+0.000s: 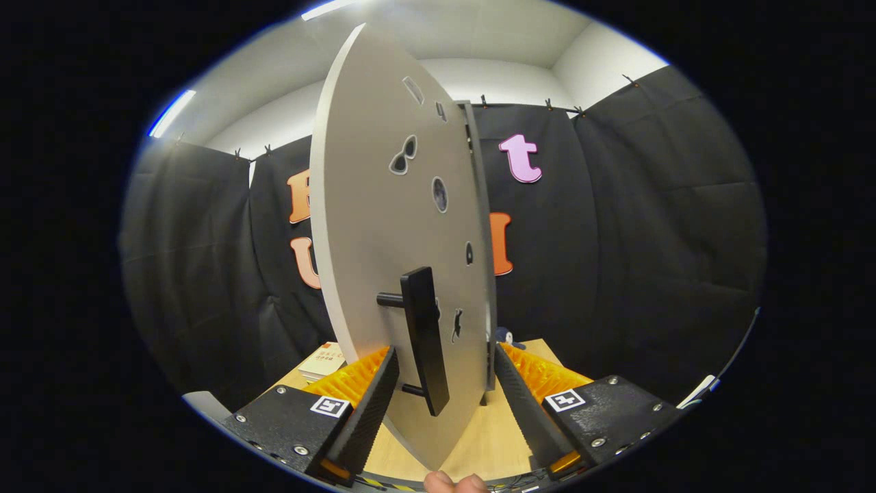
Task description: Open the shoe cabinet door, grab the shoes and put them into the shoe cabinet, then close the shoe cabinet door.
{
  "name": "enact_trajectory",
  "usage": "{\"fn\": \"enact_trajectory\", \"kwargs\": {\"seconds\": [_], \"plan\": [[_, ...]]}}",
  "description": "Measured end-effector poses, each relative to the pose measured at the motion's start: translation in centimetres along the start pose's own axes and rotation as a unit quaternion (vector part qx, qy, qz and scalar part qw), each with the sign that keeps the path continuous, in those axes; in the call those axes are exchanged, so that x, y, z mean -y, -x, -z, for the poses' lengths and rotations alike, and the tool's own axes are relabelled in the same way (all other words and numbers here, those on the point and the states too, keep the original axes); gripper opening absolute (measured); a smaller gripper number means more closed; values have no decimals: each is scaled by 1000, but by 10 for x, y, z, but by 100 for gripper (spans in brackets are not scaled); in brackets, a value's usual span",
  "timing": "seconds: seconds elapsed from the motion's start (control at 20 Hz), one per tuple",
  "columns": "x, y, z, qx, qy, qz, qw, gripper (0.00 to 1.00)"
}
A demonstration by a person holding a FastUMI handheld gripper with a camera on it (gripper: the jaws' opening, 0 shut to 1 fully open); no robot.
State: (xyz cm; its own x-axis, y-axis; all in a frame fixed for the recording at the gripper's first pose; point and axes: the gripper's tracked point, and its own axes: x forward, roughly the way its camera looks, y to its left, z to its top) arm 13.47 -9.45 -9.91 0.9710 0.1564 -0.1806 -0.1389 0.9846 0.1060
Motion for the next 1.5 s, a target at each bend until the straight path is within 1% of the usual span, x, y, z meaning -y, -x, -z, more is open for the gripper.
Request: {"fn": "enact_trajectory", "kwargs": {"seconds": [0.3,0.55,0.7,0.8,0.85,0.9,0.95,1.05,1.2,1.35,1.5], "plan": [[-69,-43,0,7,-8,-10,1000,90],[-118,-77,2,5,9,-12,1000,91],[-137,-100,1,5,19,-9,1000,91],[-142,-119,-1,3,23,1,1000,91],[-145,-125,-1,0,22,-3,1000,91],[-142,-128,-4,8,21,3,1000,91],[-142,-132,-5,6,17,0,1000,90],[-147,-144,-3,6,11,-8,1000,92],[-156,-164,-8,16,19,-10,1000,93],[-165,-186,-5,16,8,-4,1000,94],[-168,-197,-5,18,-4,-1,1000,94]]}}
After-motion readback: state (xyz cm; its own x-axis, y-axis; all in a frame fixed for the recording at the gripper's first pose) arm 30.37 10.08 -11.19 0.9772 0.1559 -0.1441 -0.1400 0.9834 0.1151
